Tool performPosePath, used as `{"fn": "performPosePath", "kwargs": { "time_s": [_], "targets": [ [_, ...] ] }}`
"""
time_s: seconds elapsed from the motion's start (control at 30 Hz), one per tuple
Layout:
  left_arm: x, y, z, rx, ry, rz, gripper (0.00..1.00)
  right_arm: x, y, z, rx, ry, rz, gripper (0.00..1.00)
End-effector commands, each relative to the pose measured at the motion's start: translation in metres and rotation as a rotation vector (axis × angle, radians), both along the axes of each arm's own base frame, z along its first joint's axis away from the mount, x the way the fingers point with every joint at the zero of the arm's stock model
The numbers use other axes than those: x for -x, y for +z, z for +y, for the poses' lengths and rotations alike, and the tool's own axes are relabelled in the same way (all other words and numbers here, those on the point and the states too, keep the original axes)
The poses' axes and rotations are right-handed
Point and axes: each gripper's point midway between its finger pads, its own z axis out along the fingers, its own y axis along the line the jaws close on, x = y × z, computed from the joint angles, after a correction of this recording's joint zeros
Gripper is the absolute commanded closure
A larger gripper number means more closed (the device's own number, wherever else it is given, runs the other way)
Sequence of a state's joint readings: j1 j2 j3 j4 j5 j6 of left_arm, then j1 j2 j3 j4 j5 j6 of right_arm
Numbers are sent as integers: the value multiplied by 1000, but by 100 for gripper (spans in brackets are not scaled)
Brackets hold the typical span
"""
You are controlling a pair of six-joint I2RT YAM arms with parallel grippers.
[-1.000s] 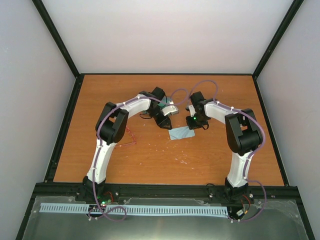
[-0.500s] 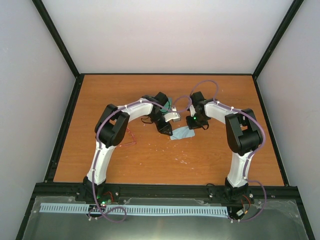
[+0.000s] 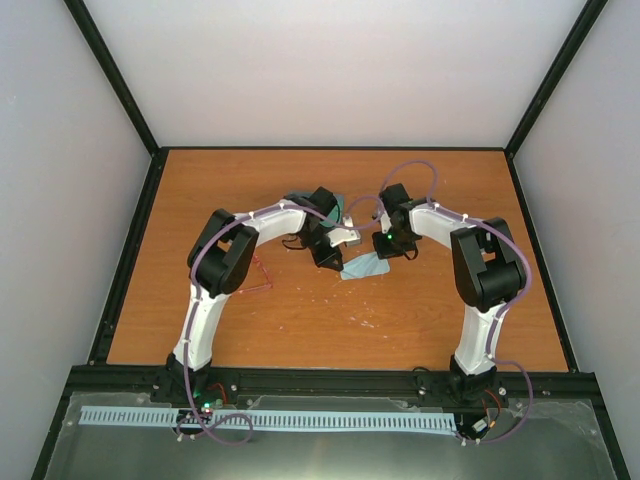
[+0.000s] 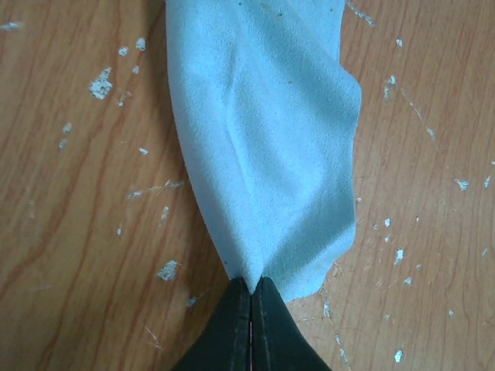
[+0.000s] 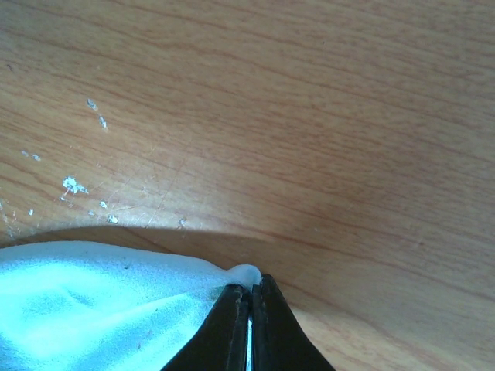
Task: Organize the sunglasses
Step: Pick up the glasses cleaning cloth from the center of the board.
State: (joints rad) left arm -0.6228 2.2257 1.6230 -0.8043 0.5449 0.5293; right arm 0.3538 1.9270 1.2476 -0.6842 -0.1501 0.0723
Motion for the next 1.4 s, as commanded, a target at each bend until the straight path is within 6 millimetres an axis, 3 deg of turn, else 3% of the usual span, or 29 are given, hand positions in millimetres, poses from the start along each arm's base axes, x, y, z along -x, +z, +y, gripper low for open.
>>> {"fn": "performPosePath", "kwargs": {
  "time_s": [0.0,0.17,0.47,0.67,0.97,1.37],
  "targets": [
    [-8,-18,11,-86,29,-56,99,19,-17,-4,12,2,74,97],
    [-29,-6,18,-58,73,-95,100,13,-11,5,-20,13,54,97],
    [-76,10,62,-68,179,-170,99,-11,-3,38,-55,58,2,97],
    [-89,19,84,-61,232,-193,100,-37,7,60,-86,67,-43,97],
    [-100,35,95,-37,267,-229,100,-66,28,81,-135,80,-110,97],
    [-127,55,115,-31,310,-278,99,-84,37,98,-176,101,-123,97]
  ]
}}
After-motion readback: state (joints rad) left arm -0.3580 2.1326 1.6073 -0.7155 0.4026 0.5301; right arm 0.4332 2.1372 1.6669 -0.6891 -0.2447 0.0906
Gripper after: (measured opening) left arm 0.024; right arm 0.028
